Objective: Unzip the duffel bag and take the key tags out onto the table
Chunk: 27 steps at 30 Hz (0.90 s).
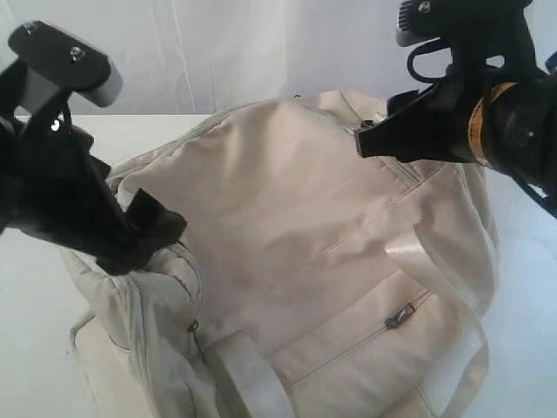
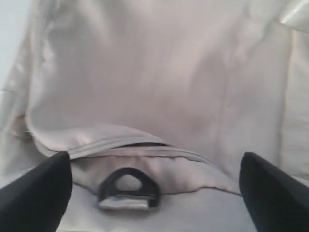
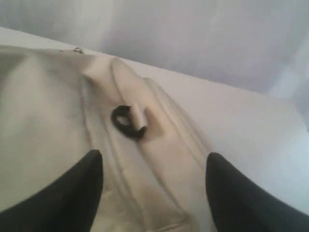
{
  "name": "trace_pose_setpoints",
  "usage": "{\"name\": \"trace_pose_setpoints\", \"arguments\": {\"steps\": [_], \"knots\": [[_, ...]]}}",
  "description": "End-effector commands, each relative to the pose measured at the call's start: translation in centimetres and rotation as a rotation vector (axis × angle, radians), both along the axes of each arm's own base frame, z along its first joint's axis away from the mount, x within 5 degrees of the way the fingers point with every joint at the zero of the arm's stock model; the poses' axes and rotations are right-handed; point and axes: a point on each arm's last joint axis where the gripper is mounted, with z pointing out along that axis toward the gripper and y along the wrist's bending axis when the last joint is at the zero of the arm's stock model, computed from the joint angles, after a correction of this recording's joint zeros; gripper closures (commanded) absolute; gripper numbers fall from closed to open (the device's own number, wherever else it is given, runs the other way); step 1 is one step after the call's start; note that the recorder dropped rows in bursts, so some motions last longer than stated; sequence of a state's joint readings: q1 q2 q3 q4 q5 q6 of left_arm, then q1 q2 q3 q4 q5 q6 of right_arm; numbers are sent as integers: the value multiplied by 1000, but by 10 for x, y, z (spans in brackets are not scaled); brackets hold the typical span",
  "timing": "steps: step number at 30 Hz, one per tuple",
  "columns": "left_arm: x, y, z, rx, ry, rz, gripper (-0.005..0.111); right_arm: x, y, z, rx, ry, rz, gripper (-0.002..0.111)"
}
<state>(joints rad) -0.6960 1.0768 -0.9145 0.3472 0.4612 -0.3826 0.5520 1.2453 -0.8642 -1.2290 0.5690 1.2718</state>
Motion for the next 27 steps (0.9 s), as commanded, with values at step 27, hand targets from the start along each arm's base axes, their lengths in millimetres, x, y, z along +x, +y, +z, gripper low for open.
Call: {"name": "trace_pose_setpoints", "arguments": {"steps": [27], "knots": [[115,43,-38,23,-208,228,13,-92,170,-62,390,437,733,48]]}}
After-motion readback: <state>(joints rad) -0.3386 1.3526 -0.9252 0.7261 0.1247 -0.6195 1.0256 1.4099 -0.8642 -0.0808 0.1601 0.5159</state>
